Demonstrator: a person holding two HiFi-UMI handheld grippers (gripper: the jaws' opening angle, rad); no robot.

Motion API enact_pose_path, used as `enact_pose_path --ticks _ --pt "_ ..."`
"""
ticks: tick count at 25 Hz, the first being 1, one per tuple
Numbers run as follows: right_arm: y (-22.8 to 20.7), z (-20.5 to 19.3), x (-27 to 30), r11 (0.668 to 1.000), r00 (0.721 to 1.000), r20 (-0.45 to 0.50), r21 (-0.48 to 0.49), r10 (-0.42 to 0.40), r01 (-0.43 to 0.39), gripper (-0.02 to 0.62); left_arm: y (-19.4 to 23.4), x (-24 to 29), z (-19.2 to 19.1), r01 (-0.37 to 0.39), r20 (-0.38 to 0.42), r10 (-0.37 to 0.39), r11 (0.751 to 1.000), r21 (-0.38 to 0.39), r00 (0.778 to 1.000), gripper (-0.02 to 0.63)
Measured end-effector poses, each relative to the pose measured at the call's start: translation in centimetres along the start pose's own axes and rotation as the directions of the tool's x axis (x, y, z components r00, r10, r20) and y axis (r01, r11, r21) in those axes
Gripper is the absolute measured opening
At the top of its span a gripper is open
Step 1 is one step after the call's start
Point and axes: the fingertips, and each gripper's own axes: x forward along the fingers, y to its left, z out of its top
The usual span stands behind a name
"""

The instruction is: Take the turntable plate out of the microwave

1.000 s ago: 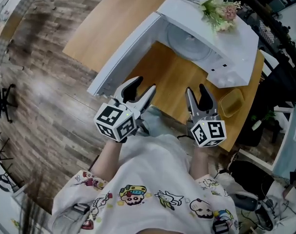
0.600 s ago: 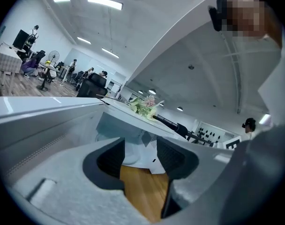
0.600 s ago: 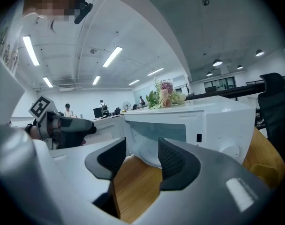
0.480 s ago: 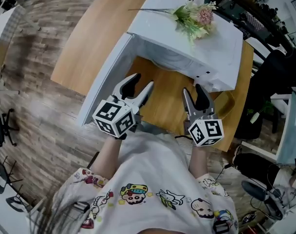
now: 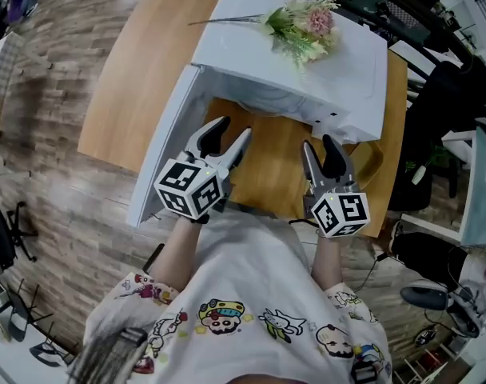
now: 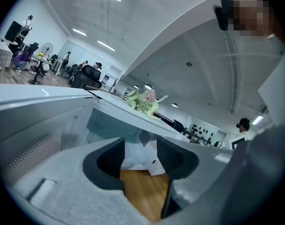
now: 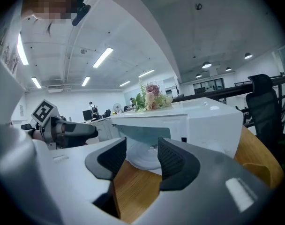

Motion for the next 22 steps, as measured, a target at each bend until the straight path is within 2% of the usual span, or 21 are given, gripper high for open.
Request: enact_pose_path --ticks 8,22 --pt "-0.5 -0.6 -0.5 0.996 0.998 0.007 0.058 -0.066 0.065 0.202 0.0 1.5 -0.8 0.048 -0.059 -0.047 0.999 0.002 0.997 0.210" --pt "-1.3 -3.0 0.3 0.986 0.997 -0.025 0.150 -0.067 0.070 0.195 0.8 3.3 -3.9 0.051 -0.112 -0.055 0.998 -0.038 0.992 0.210"
